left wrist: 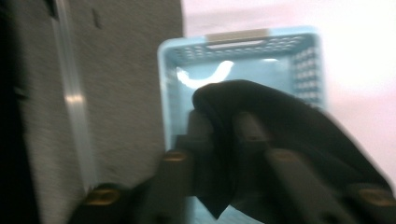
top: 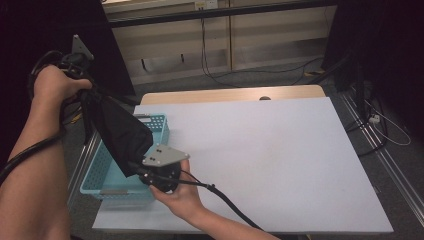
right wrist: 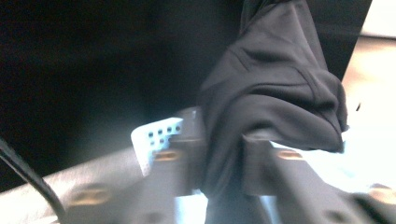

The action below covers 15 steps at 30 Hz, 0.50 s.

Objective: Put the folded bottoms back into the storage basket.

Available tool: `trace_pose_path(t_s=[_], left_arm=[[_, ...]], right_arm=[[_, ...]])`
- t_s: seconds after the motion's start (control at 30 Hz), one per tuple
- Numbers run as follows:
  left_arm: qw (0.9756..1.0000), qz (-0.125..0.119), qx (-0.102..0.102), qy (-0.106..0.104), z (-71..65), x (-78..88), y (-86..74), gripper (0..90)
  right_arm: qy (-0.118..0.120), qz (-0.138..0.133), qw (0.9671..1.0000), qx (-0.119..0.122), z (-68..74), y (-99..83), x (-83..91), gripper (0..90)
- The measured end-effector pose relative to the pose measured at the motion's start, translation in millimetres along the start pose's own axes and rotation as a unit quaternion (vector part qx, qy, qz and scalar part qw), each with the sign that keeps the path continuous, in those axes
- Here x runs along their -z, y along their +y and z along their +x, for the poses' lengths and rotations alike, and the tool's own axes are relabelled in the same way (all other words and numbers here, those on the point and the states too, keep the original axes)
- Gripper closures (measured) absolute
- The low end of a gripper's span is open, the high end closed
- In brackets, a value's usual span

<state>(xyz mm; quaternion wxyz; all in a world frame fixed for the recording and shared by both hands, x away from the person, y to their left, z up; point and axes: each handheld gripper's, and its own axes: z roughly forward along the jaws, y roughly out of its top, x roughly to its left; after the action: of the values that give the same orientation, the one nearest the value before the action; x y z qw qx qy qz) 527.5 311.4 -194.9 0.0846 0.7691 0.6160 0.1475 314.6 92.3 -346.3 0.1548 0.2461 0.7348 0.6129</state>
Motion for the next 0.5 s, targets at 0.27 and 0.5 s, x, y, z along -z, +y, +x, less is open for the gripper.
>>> trace_pose_path(t_s=[0.27, 0.5], left_arm=[[0.9974, -0.025, -0.063, -0.024, -15.3, -34.0, -13.7, 22.1], [0.9963, -0.044, -0.06, -0.043, -10.9, -44.6, -26.7, 16.9]], right_arm=[[-0.034, 0.021, 0.9987, 0.031, -24.7, -1.3, 31.1, 32.0], [-0.043, 0.044, 0.9977, 0.031, -52.1, -12.2, 54.0, 26.8]])
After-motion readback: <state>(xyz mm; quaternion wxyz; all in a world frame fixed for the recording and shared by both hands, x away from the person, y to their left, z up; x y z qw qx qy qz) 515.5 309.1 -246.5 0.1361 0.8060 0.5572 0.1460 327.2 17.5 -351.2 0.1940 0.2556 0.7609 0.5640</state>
